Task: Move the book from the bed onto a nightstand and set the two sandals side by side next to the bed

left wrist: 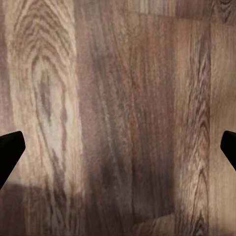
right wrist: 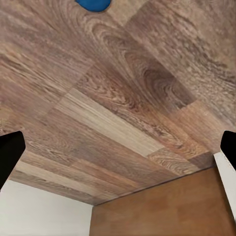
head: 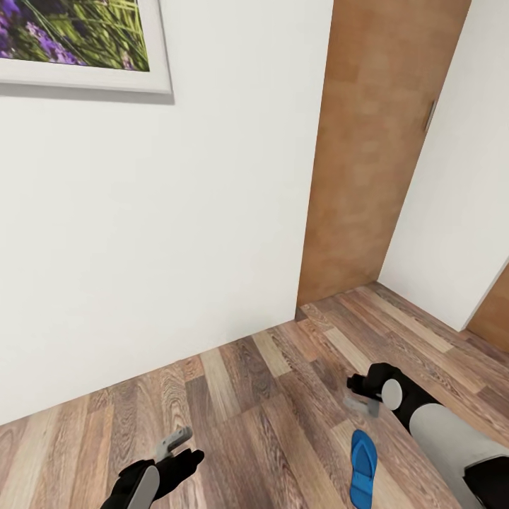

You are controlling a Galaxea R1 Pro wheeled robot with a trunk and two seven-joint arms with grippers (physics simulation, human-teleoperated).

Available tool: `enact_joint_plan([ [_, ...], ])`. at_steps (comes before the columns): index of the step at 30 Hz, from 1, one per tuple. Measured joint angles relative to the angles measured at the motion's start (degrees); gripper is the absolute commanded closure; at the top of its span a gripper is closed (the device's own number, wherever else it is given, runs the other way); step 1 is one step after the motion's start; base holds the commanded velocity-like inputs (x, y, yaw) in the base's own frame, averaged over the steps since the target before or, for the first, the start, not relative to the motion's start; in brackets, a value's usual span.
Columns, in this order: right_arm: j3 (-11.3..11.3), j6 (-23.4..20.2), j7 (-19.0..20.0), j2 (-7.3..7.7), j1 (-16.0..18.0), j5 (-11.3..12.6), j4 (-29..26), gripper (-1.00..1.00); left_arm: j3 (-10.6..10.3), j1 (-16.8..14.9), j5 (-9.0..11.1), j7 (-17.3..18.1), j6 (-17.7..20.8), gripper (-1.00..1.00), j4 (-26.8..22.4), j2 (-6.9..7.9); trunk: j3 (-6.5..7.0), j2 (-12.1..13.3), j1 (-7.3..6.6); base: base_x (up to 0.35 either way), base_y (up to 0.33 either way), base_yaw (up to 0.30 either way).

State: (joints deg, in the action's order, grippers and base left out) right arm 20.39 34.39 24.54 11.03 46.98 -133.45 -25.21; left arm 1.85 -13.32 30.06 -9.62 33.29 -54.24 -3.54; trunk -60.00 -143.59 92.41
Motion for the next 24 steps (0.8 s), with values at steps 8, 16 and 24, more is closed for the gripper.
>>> enact_joint_plan([
  [8, 0.28, 1.37, 0.48, -0.2, -0.05, -0.4, 2.71, -1.0, -0.21, 0.0, -0.04, -0.15, 0.11, -1.0, -0.19, -0.07, 0.0, 0.0, 0.0, 0.036, -0.092, 0.0],
  [16, 0.18, 4.32, 0.56, 0.1, 0.1, -0.69, 3.4, -1.0, -0.38, 1.53, 0.56, -0.14, 3.94, -1.0, -7.44, -0.06, -0.66, -0.04, 0.08, 0.009, -0.019, 0.0],
  [24, 0.1, 5.81, 0.5, 0.51, 2.1, -0.72, 3.71, -1.0, -0.45, 2.86, 0.28, -2.1, 6.89, -1.0, -12.46, -0.6, -2.43, -0.14, 0.29, 0.001, -0.003, 0.0],
])
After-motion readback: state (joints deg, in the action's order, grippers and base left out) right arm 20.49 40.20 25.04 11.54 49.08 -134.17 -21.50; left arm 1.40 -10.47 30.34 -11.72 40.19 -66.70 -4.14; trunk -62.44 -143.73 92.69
